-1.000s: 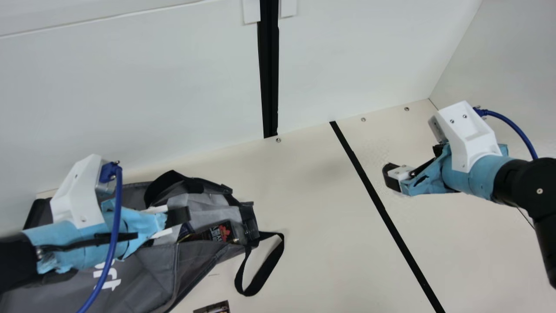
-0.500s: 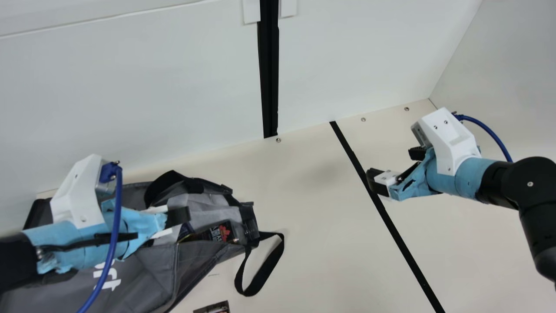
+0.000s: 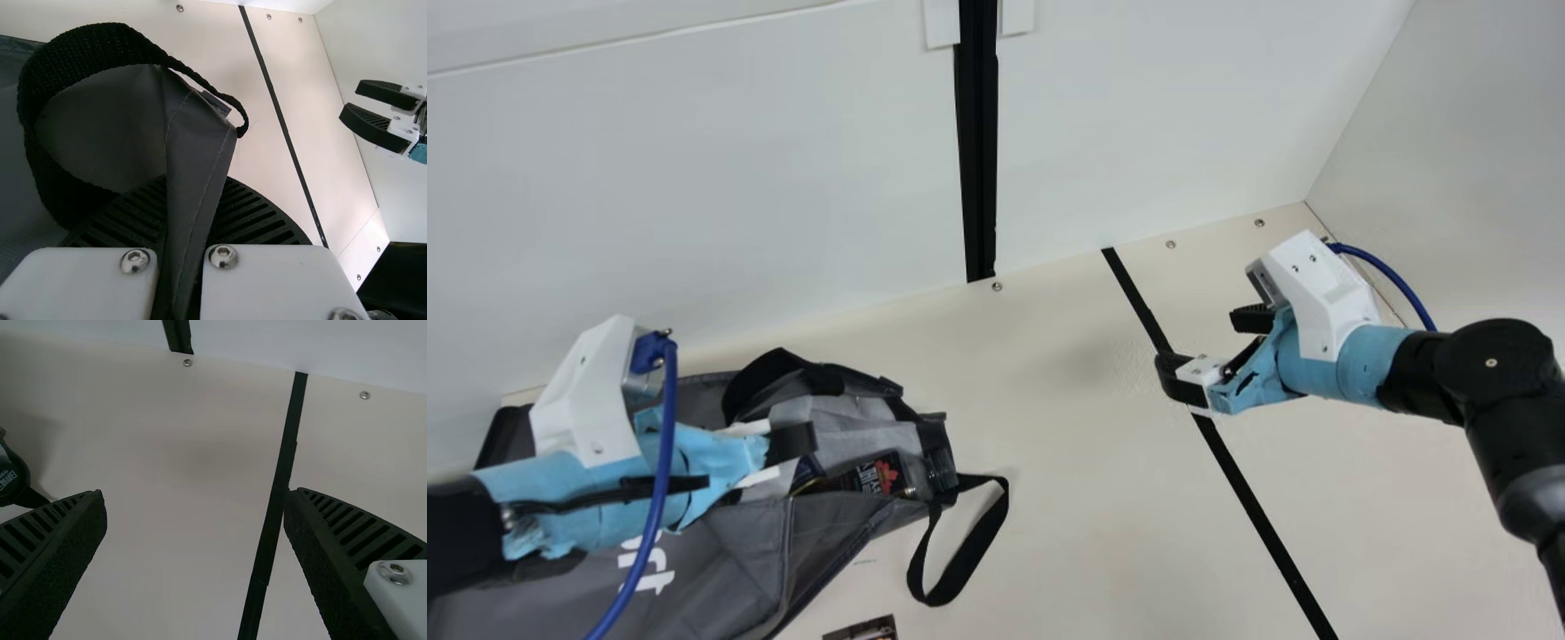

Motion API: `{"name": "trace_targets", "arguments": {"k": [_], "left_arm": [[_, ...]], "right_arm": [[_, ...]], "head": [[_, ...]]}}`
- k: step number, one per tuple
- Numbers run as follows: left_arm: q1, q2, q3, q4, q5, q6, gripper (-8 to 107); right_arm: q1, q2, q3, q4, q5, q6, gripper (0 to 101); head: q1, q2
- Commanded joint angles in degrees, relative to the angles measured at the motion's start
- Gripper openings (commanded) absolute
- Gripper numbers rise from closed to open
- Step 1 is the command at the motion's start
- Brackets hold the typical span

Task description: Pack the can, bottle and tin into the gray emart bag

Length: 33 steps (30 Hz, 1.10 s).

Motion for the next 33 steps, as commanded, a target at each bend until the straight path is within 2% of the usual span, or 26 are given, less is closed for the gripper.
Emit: {"name": "trace_targets", "arguments": {"k": [1,17,33], "left_arm": [[0.0,0.0,0.0,0.0,0.0,0.0,10],[0.0,0.0,0.0,0.0,0.0,0.0,10],[0.0,0.0,0.0,0.0,0.0,0.0,10]], "right_arm": [[0.2,0.5,0.1,0.7,-0.1,-0.9,91],[3.7,6.5,0.3,6.4,0.3,-7.3,91],[8.5,12.4,-1.4,9.5,1.5,-10.7,91]], "head": [[-1.3,0.0],[-1.3,0.0],[-1.3,0.0]]}}
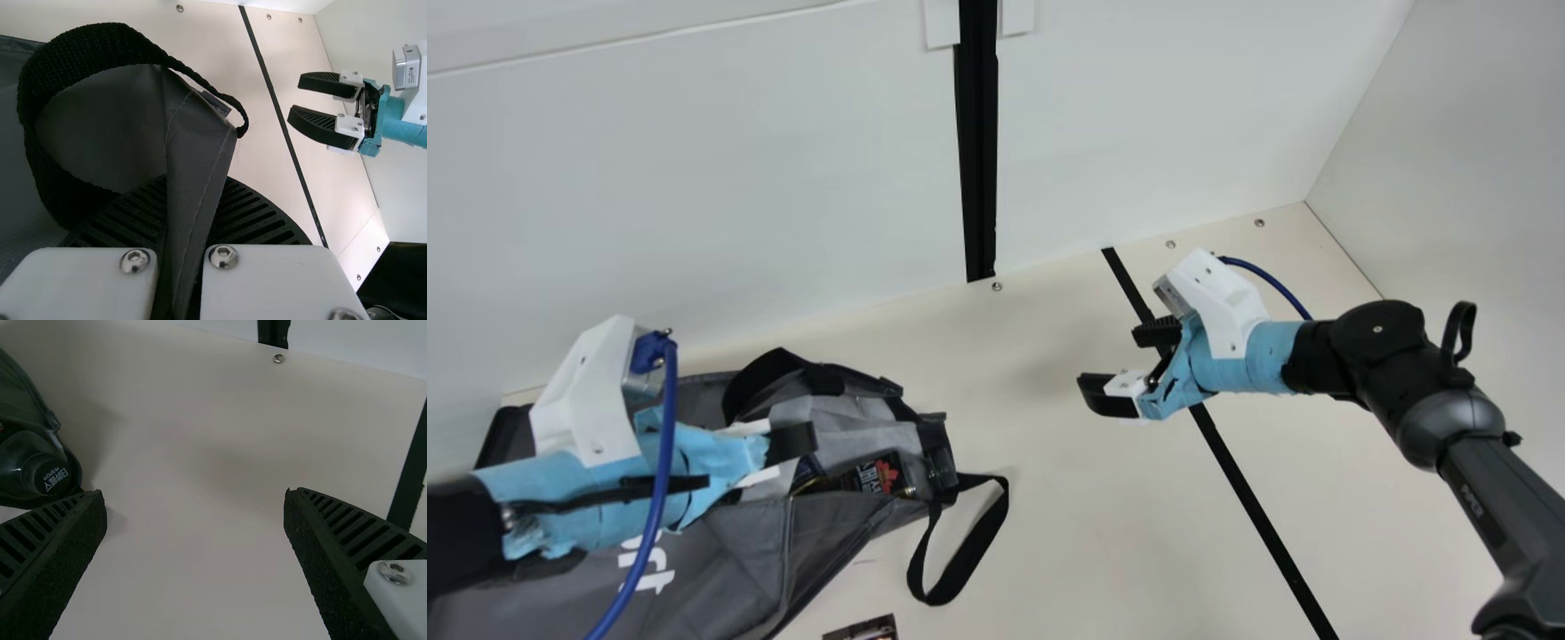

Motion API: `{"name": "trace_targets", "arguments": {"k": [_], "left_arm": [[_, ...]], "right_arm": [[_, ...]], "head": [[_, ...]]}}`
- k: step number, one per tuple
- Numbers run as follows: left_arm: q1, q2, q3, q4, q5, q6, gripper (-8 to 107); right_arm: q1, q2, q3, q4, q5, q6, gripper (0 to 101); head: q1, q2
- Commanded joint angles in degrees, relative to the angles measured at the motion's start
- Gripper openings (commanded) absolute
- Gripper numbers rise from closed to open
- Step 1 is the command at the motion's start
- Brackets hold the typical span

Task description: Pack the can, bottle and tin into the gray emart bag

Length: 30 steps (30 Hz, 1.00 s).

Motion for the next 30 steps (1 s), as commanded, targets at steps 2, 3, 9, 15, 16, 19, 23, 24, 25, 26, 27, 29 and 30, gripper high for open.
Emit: {"name": "trace_targets", "arguments": {"k": [2,3,9,15,16,19,23,24,25,26,27,29,30], "left_arm": [[0.0,0.0,0.0,0.0,0.0,0.0,10],[0.0,0.0,0.0,0.0,0.0,0.0,10],[0.0,0.0,0.0,0.0,0.0,0.0,10],[0.0,0.0,0.0,0.0,0.0,0.0,10],[0.0,0.0,0.0,0.0,0.0,0.0,10],[0.0,0.0,0.0,0.0,0.0,0.0,10],[0.0,0.0,0.0,0.0,0.0,0.0,10],[0.0,0.0,0.0,0.0,0.0,0.0,10],[0.0,0.0,0.0,0.0,0.0,0.0,10],[0.0,0.0,0.0,0.0,0.0,0.0,10],[0.0,0.0,0.0,0.0,0.0,0.0,10],[0.0,0.0,0.0,0.0,0.0,0.0,10],[0.0,0.0,0.0,0.0,0.0,0.0,10]], "right_arm": [[0.8,0.9,-0.2,0.4,0.5,-0.7,91],[1.0,1.2,-0.3,0.6,0.5,-0.9,91],[2.7,3.1,-1.2,1.2,0.9,-1.7,91],[4.4,5.0,-2.2,1.9,1.3,-2.4,91],[4.7,5.3,-2.3,2.0,1.3,-2.5,91],[5.6,6.2,-2.7,2.2,1.4,-2.8,91],[6.8,7.3,-3.1,2.9,1.8,-3.2,91],[7.0,7.5,-3.2,3.1,1.9,-3.4,91],[7.3,7.8,-3.2,3.3,2.0,-3.5,91],[7.6,8.0,-3.3,3.4,2.1,-3.6,91],[7.9,8.3,-3.5,3.6,2.1,-3.7,91],[8.6,8.8,-3.7,3.8,2.3,-3.8,91],[8.9,9.0,-3.9,4.0,2.3,-3.8,91]], "head": [[-1.3,0.0],[-1.3,0.0],[-1.3,0.0],[-1.3,0.0],[-1.3,0.0],[-1.3,0.0],[-1.3,0.0],[-1.3,0.0],[-1.3,0.0],[-1.3,0.0],[-1.3,0.0],[-1.3,0.0],[-1.3,0.0]]}}
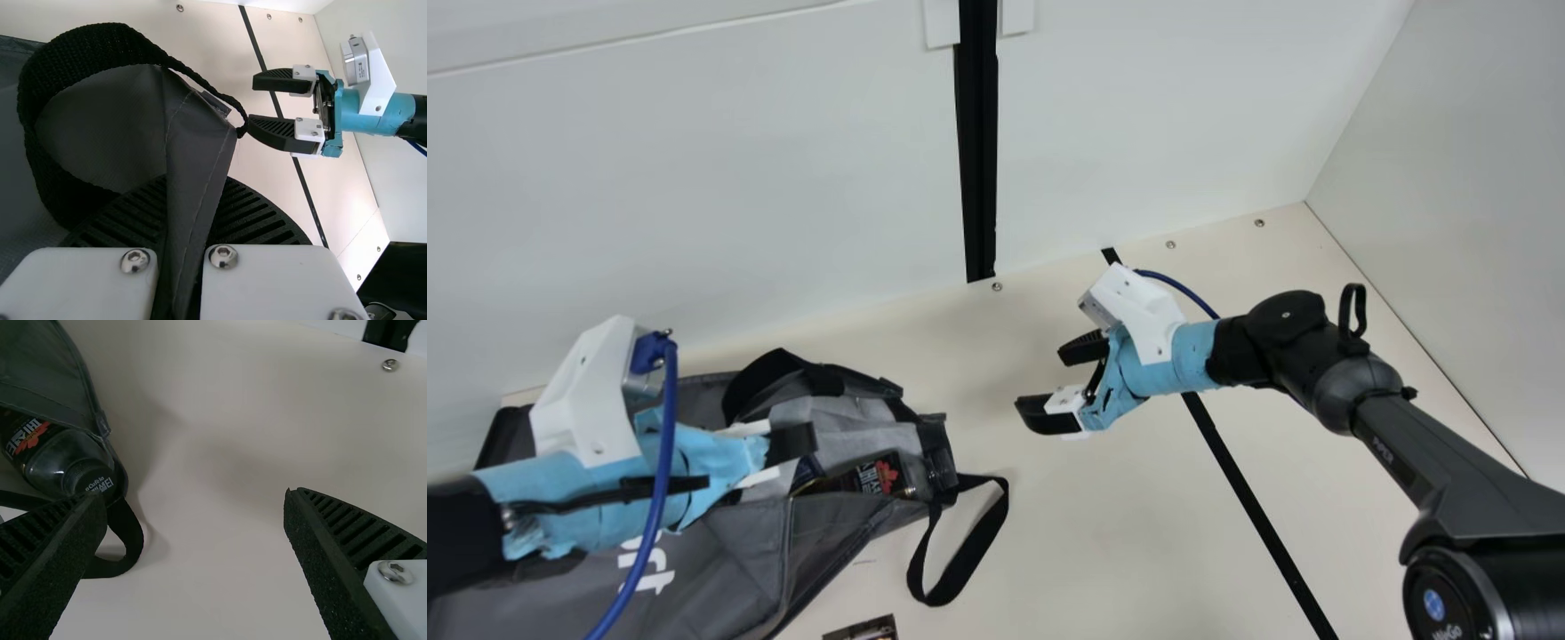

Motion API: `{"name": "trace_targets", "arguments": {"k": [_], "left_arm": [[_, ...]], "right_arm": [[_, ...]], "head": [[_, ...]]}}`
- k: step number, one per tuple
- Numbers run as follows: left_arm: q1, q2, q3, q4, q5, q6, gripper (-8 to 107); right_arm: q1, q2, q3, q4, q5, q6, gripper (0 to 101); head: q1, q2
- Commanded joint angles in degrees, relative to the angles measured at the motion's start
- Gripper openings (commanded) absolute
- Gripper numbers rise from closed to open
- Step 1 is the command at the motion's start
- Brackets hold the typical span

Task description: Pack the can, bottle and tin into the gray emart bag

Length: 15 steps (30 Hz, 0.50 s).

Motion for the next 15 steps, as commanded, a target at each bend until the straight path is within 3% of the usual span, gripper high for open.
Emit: {"name": "trace_targets", "arguments": {"k": [1,15], "left_arm": [[0.0,0.0,0.0,0.0,0.0,0.0,10],[0.0,0.0,0.0,0.0,0.0,0.0,10]], "right_arm": [[0.5,0.3,-0.1,0.1,0.2,0.0,91],[4.9,2.4,-0.5,1.9,0.9,-0.7,91]], "head": [[-1.3,0.0],[-1.3,0.0]]}}
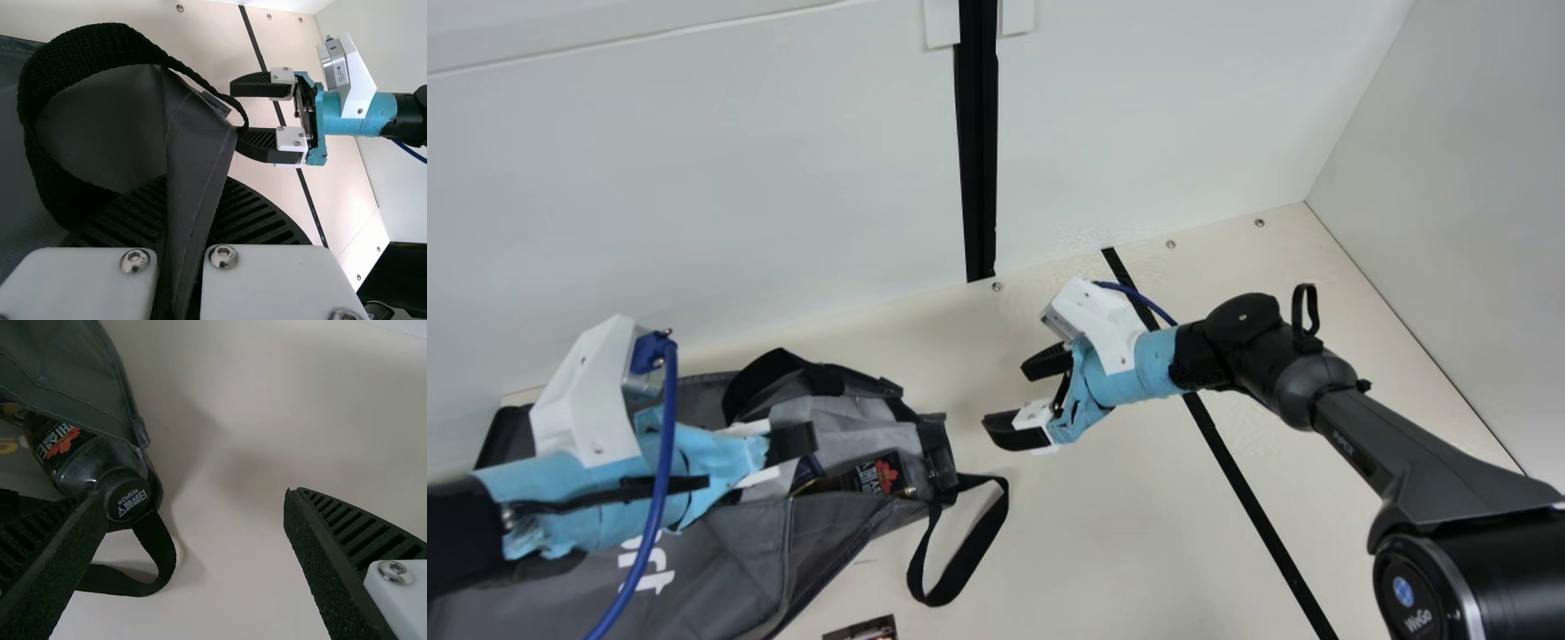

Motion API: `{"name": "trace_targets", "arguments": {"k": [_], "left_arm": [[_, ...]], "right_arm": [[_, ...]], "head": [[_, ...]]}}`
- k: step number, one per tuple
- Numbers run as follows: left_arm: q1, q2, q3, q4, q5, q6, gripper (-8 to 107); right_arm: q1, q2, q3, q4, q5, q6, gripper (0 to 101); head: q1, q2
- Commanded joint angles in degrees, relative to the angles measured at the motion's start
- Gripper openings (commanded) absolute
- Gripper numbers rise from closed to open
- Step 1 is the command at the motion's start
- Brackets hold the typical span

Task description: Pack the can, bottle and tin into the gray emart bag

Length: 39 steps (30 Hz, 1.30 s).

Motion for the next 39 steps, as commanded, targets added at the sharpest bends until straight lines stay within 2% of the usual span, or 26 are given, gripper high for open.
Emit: {"name": "trace_targets", "arguments": {"k": [1,22,39], "left_arm": [[0.0,0.0,0.0,0.0,0.0,0.0,10],[0.0,0.0,0.0,0.0,0.0,0.0,10],[0.0,0.0,0.0,0.0,0.0,0.0,10]], "right_arm": [[0.5,0.1,0.0,0.1,0.1,-0.1,91],[6.4,2.0,0.0,2.1,-0.4,-0.5,91],[11.3,7.1,-4.4,4.0,-1.0,0.0,91]], "head": [[-1.3,-0.1],[-1.3,-0.1],[-1.3,-0.1]]}}
